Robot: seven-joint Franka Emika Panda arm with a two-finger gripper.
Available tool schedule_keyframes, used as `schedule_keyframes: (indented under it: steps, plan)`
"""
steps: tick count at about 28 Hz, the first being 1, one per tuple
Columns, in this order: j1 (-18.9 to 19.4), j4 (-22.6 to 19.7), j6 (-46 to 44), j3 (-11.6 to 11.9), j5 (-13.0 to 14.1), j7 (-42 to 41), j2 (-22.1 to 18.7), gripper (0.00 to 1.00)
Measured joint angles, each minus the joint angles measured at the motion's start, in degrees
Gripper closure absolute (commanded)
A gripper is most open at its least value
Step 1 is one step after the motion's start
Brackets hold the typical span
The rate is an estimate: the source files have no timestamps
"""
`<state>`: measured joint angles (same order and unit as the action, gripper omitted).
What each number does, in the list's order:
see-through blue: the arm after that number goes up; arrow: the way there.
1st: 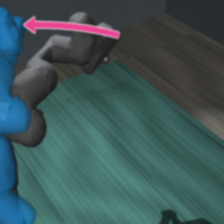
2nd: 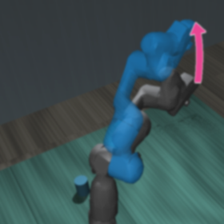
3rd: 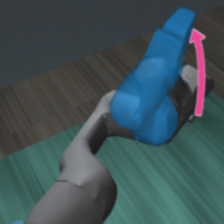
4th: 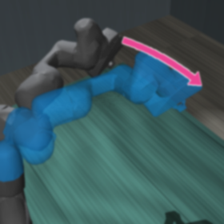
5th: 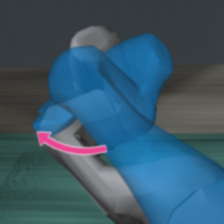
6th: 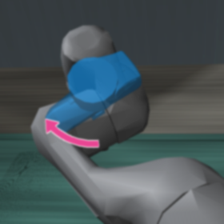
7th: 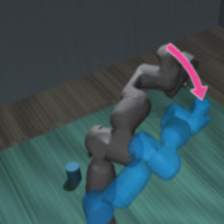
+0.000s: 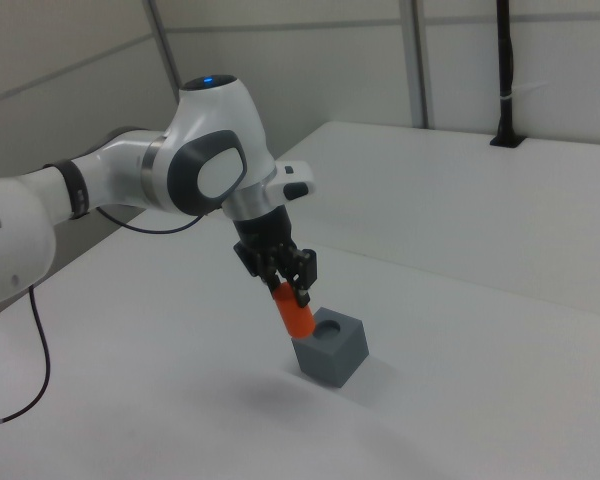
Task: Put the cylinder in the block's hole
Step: 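Carry the held cylinder over the hole in the grey cube, then lower the cylinder into the cube's hole and open the gripper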
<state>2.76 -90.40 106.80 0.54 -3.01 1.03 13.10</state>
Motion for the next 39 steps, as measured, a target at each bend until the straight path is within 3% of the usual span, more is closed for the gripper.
schedule_keyframes:
  steps: [6,15,31,34,37,39]
  plan:
    - [0.1,5.2,0.1,-0.3,0.0,1.9,5.9,0.97]
    - [0.6,8.1,4.5,-0.5,0.0,3.8,11.0,0.97]
    - [0.5,9.2,4.5,-0.5,0.0,3.9,12.9,0.97]
    - [0.5,9.2,4.5,-0.5,0.0,3.9,12.9,0.91]
    - [0.5,9.2,4.5,-0.5,0.0,3.9,13.0,0.8]
    - [0.5,9.2,4.4,-0.5,0.0,3.9,13.0,0.79]
